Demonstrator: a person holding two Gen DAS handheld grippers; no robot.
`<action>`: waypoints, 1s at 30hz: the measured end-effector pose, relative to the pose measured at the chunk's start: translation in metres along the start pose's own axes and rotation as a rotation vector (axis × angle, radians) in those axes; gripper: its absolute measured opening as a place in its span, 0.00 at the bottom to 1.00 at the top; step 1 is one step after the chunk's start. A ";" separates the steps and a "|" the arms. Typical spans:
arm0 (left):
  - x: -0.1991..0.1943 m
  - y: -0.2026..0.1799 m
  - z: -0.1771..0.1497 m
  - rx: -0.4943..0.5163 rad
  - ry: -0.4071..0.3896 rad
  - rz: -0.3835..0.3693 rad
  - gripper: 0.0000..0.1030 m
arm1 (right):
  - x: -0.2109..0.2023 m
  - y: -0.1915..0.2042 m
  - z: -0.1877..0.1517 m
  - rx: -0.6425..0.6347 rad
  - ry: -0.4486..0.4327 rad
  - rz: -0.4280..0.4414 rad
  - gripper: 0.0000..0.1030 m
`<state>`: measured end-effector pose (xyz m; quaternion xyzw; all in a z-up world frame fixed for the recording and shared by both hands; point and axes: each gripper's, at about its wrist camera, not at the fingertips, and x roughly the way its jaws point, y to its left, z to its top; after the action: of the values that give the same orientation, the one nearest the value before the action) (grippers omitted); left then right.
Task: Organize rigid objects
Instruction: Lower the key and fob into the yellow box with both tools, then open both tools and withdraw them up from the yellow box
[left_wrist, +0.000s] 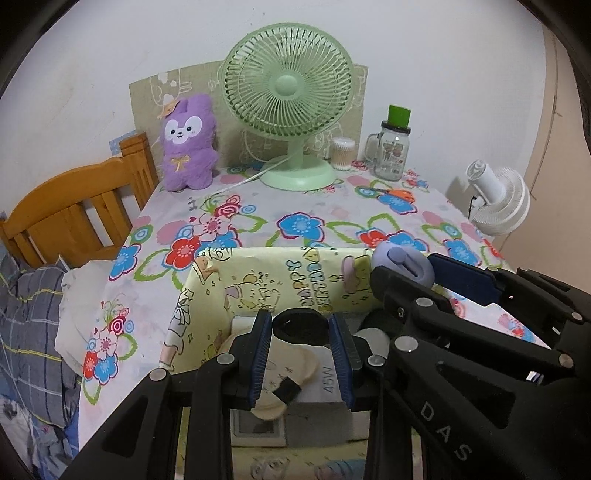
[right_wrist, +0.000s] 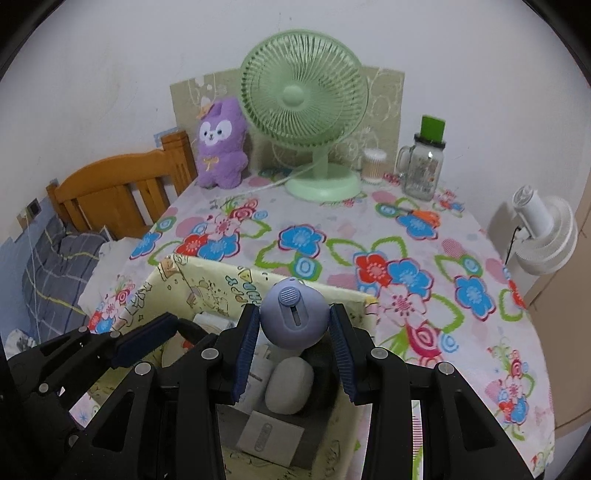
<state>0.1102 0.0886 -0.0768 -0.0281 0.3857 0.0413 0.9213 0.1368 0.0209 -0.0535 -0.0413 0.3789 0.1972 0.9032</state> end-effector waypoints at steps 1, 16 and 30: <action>0.003 0.001 0.000 0.002 0.003 0.001 0.31 | 0.004 0.000 0.000 -0.001 0.010 0.004 0.41; 0.026 0.012 -0.007 -0.011 0.062 0.055 0.66 | 0.033 0.007 -0.005 -0.031 0.079 0.024 0.41; 0.022 0.005 -0.014 0.046 0.078 0.049 0.87 | 0.036 0.007 -0.013 -0.025 0.130 0.018 0.56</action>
<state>0.1153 0.0938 -0.1028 0.0010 0.4228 0.0541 0.9046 0.1484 0.0357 -0.0876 -0.0617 0.4346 0.2068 0.8744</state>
